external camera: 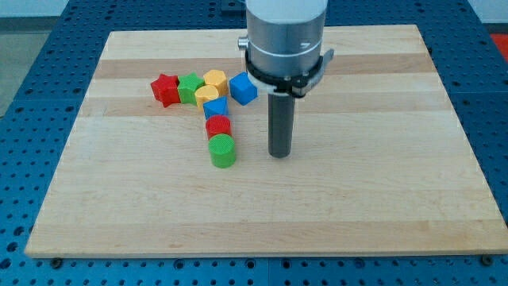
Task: Move the blue cube slightly up
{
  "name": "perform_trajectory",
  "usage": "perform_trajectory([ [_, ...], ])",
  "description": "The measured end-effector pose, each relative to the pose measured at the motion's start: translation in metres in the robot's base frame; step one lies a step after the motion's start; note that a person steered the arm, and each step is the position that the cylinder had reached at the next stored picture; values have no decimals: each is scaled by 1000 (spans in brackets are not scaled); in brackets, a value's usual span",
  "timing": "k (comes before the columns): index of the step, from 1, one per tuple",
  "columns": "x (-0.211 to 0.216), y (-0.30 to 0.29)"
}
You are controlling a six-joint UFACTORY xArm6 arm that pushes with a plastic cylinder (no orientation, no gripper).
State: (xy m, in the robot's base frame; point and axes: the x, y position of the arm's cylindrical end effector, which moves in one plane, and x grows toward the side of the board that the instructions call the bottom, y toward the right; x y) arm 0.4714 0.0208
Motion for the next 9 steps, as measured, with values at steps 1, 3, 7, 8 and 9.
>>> perform_trajectory([
  [1, -26, 0],
  [3, -61, -14],
  [7, -84, -40],
  [8, -85, -40],
  [9, -91, -40],
])
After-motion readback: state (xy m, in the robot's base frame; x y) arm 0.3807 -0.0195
